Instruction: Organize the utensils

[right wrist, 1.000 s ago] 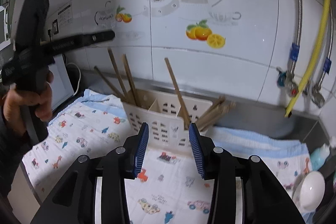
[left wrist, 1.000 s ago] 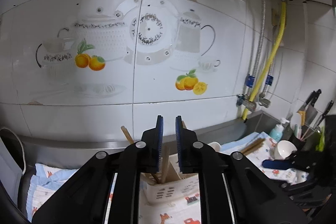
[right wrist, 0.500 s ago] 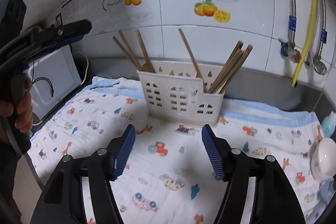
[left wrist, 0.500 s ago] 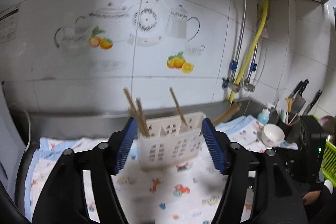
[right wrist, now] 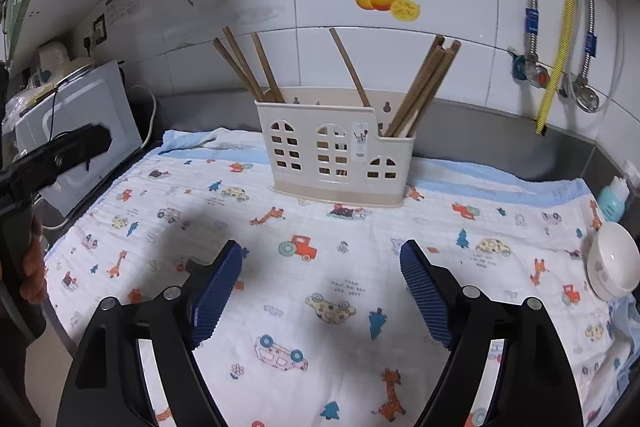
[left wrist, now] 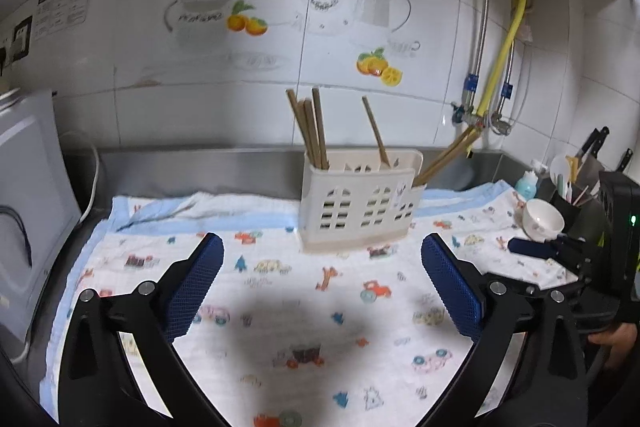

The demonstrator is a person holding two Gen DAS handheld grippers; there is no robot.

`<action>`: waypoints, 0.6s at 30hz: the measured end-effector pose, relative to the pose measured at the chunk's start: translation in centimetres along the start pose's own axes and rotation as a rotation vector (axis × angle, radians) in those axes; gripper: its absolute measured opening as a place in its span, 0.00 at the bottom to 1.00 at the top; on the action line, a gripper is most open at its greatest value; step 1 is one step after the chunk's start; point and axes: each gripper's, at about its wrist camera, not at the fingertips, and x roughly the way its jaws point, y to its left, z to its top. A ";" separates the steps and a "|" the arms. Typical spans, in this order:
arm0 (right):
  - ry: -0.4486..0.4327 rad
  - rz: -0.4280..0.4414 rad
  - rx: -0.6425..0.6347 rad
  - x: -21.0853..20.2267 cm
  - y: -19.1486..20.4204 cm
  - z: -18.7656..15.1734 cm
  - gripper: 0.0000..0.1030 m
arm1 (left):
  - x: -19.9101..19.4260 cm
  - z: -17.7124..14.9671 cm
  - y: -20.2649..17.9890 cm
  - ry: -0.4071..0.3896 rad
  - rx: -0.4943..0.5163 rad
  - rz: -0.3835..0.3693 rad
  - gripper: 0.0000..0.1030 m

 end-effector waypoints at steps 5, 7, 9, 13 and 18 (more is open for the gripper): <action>-0.004 -0.026 0.004 -0.4 0.2 -0.8 0.83 | 0.1 -1.7 0.1 0.055 -0.010 0.003 0.95; -0.004 -0.036 0.008 -0.6 0.2 -1.1 0.83 | -0.2 -2.4 -0.1 0.055 0.001 0.041 0.95; -0.004 -0.041 0.013 -0.8 0.1 -1.3 0.83 | -0.4 -2.8 -0.4 0.050 0.021 0.083 0.95; -0.003 -0.047 0.037 -0.9 -0.3 -1.6 0.83 | -0.3 -3.5 -0.4 0.074 0.023 0.076 0.95; -0.009 -0.052 0.040 -1.2 -0.2 -1.8 0.86 | -0.3 -4.1 -0.1 0.087 0.002 0.091 0.95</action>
